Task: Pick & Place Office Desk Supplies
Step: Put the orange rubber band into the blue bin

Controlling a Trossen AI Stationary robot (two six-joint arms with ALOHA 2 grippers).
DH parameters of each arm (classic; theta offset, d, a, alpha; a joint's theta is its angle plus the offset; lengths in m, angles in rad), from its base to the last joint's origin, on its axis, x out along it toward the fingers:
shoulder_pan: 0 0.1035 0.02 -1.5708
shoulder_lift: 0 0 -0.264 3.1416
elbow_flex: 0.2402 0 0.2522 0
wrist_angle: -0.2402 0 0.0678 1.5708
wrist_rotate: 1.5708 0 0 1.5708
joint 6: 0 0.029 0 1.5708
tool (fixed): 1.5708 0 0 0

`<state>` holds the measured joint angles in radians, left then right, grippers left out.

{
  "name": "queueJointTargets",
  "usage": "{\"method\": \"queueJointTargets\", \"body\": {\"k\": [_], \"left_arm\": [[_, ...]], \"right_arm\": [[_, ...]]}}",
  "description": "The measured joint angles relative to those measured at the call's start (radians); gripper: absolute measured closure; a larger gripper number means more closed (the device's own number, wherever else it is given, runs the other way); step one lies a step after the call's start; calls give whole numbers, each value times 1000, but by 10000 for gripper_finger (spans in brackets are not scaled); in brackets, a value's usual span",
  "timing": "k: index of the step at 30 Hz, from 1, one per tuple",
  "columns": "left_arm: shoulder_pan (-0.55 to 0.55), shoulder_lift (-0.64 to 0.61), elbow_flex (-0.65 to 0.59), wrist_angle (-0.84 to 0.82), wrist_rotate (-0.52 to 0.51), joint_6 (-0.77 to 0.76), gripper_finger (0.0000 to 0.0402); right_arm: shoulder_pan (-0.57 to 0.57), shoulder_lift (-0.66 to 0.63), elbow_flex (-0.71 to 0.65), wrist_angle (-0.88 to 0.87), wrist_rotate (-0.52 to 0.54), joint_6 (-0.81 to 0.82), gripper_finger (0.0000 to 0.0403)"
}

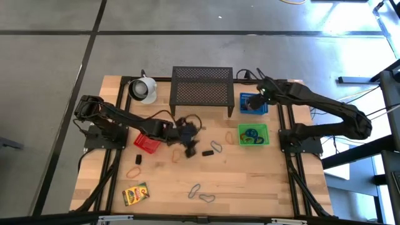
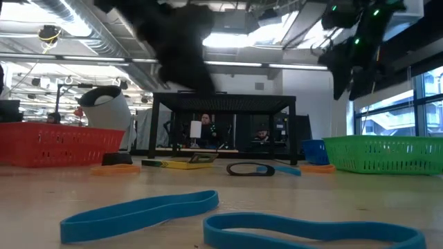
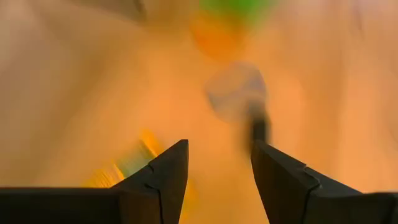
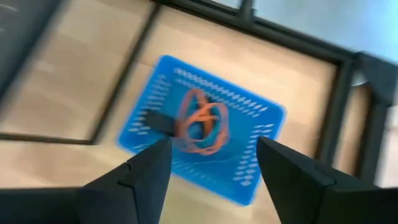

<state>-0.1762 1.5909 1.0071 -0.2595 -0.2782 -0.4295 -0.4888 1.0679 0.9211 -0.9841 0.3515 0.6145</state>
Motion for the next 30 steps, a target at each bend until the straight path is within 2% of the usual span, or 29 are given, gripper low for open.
{"method": "queueJointTargets", "body": {"k": [3, 5, 11, 17, 20, 30], "left_arm": [[-53, -2, 1, -134, 174, 20, 233], [-101, -2, 0, -223, 195, 21, 233], [-223, 27, -51, -251, 130, -6, 232], [-232, 77, -94, -177, 28, -71, 232], [-220, 104, -112, -107, 54, -83, 233], [-209, 182, -111, -118, 65, -245, 241]], "right_arm": [[47, -42, 0, 0, -27, 70, 182], [89, -59, 0, -2, -27, 113, 192], [259, -69, 0, -7, 16, 266, 213], [375, -66, 0, -8, 77, 373, 216], [406, -66, 0, -9, 84, 399, 216], [464, -66, 0, -12, 86, 372, 217]]}}
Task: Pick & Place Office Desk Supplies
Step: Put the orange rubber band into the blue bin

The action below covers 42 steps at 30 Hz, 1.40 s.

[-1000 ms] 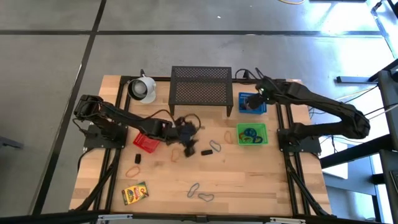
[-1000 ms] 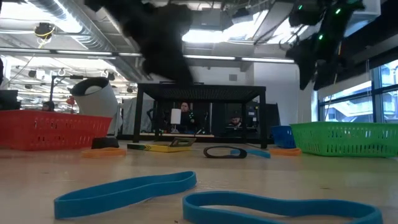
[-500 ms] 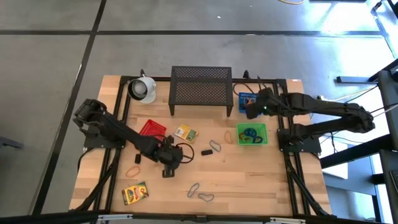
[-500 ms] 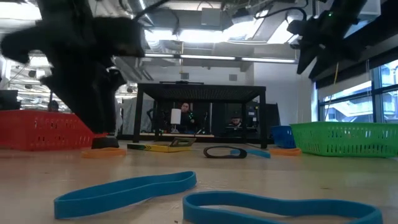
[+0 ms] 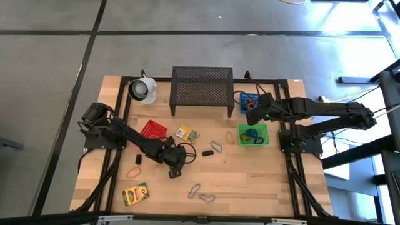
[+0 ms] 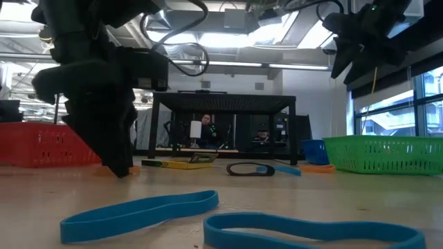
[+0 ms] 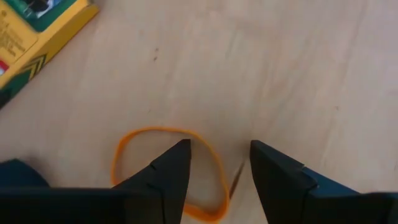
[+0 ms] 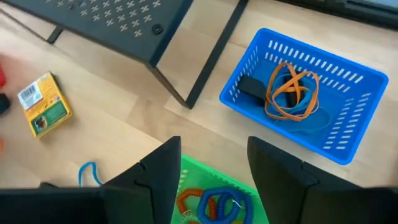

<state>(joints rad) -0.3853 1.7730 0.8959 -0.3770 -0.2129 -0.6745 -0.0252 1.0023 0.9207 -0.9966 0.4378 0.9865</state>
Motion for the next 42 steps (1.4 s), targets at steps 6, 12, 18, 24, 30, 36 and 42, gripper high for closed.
{"method": "queueJointTargets", "body": {"k": [6, 12, 18, 24, 30, 36, 42], "left_arm": [[3, 1, 0, -32, -5, -145, 321], [0, 1, 2, -53, -60, -248, 395], [0, -16, 68, -13, -64, -159, 399], [2, -42, 200, 121, -60, 53, 400], [22, -45, 318, 312, -94, 311, 400], [68, -46, 403, 333, -172, 453, 399], [118, -47, 424, 456, -159, 561, 400]], "right_arm": [[20, 0, 0, -5, -16, -75, 217], [46, 0, 0, -8, -12, -112, 217], [74, 0, 0, -7, -50, -196, 217], [119, 0, 0, 92, -173, -390, 217], [178, 0, 0, 342, -353, -733, 217], [229, 0, 1, 545, -510, -926, 217], [239, 0, 1, 643, -509, -951, 202]]}}
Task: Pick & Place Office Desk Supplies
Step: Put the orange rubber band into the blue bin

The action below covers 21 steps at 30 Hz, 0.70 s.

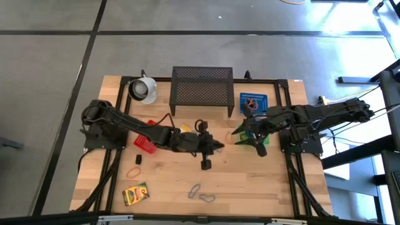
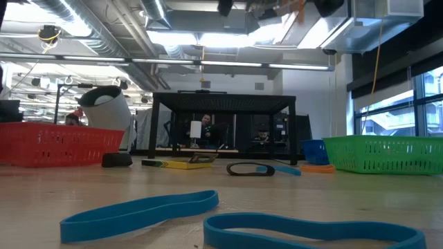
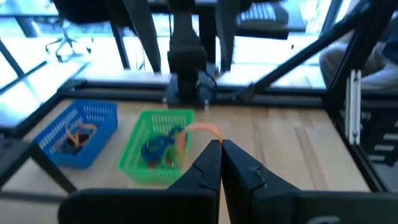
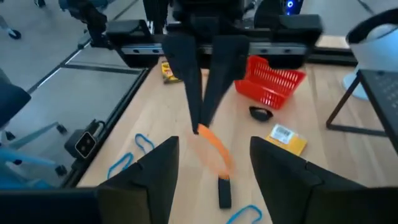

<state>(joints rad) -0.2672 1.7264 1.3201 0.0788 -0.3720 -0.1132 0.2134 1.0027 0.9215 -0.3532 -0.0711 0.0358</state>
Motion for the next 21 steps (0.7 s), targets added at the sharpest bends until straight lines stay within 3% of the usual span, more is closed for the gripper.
{"method": "queueJointTargets", "body": {"k": [9, 13, 21], "left_arm": [[68, 0, 0, 176, 110, 72, 400], [89, -1, 1, 225, 155, 87, 399], [101, -2, 1, 253, 126, 134, 399]], "right_arm": [[0, 26, 0, 22, 24, -152, 152], [0, 47, 0, 25, 83, -200, 151], [0, 79, 0, 32, 116, -197, 165]]}}
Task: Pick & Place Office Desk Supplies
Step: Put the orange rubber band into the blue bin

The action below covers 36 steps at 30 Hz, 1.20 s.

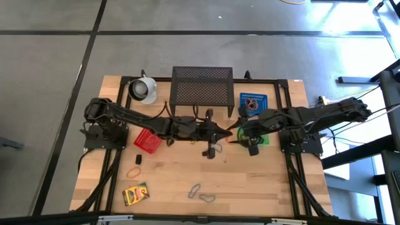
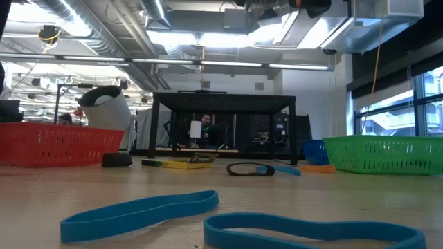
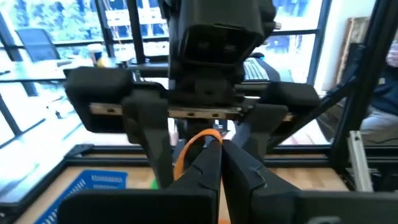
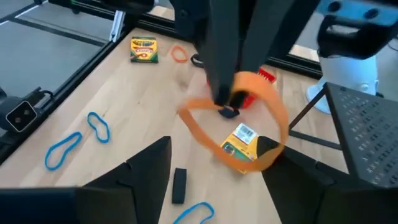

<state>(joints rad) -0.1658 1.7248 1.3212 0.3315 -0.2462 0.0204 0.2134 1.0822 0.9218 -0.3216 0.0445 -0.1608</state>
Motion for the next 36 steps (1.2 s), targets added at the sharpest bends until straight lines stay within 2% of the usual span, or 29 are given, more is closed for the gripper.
{"method": "queueJointTargets", "body": {"k": [7, 16, 21, 27, 33, 36], "left_arm": [[0, 0, 0, 2, 2, 11, 399], [-3, 0, 0, -21, 5, 11, 399], [-3, 0, 0, -21, 5, 12, 400], [-4, 0, 0, -22, 5, 12, 397], [-13, 0, 0, -22, -1, -20, 396], [-21, 0, 0, -27, -33, -77, 380]], "right_arm": [[0, 6, 0, -1, 0, 71, 196], [0, 6, 0, 0, 0, 226, 260], [0, 6, 0, 0, 0, 282, 311], [0, 6, 0, -1, 0, 349, 390], [0, 5, 0, -8, 0, 449, 397], [0, 5, 0, -41, 1, 489, 398]]}}
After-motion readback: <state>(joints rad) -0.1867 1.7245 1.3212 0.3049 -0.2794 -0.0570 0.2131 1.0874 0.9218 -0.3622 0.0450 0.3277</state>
